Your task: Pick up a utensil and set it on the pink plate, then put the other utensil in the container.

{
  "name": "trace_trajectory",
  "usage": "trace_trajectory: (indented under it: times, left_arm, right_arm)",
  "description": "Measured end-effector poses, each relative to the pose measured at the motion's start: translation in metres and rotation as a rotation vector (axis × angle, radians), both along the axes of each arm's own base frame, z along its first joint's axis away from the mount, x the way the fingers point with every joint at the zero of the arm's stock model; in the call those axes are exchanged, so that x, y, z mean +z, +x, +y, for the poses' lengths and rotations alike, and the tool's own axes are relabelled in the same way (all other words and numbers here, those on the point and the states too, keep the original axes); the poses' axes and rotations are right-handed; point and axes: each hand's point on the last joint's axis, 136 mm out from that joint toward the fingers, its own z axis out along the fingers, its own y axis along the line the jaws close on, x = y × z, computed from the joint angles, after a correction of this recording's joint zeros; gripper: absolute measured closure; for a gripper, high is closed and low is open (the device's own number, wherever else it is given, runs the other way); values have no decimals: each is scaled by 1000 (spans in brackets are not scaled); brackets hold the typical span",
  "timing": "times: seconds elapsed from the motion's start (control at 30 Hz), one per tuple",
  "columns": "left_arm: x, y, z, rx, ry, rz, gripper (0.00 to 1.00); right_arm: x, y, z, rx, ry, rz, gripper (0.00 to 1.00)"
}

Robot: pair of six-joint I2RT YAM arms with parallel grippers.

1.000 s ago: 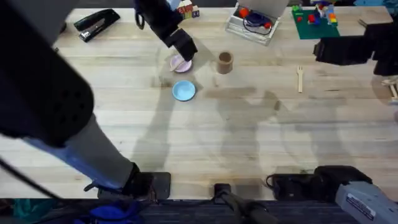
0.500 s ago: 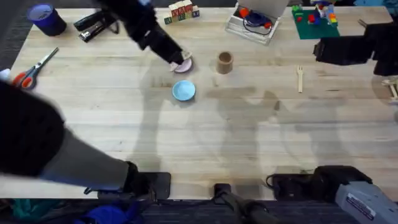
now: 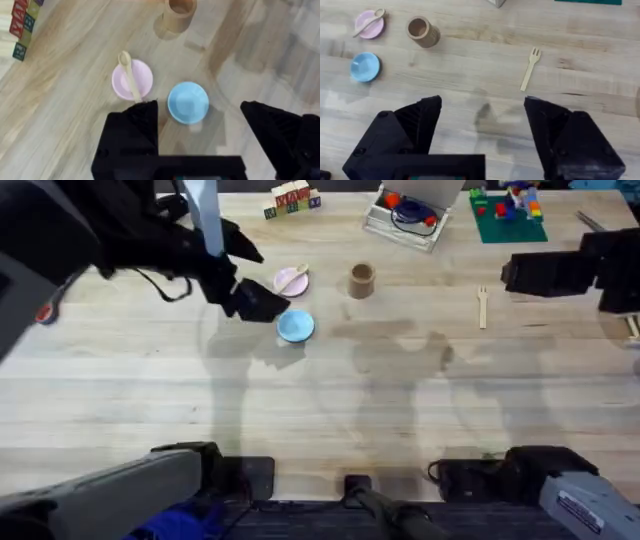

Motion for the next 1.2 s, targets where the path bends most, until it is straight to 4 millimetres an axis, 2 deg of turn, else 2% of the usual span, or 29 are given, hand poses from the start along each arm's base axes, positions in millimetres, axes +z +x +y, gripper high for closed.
trace_trajectory:
  times: [0.2, 0.37, 0.47, 0.6, 0.83, 0.93, 0.97, 1.2]
  left_arm:
    - [-21, 2, -16, -52, -121, 0, 5]
    - [-19, 0, -22, -71, -169, 9, 6]
    - [-17, 0, -23, -76, -180, 5, 6]
    - [-16, 0, -24, -81, -190, 3, 6]
    - [-16, 0, -24, -81, -191, 3, 6]
    - [-16, 0, -24, -81, -191, 3, 5]
    - [-16, 0, -24, -81, -191, 3, 5]
    - [-16, 0, -24, -81, -191, 3, 6]
  right_arm:
    - [0, 0, 0, 0, 0, 0, 6]
    - [-1, -2, 0, -6, 5, 10, 5]
    - [-10, -7, -1, -12, 3, 63, 5]
    - [-31, -6, -6, -34, -17, 175, 7]
    - [-78, 18, -12, -68, -34, 378, 26]
    - [-99, 27, -20, -123, -60, 460, 12]
    - [-116, 39, -29, -170, -89, 501, 6]
    - [-146, 69, -37, -212, -107, 522, 6]
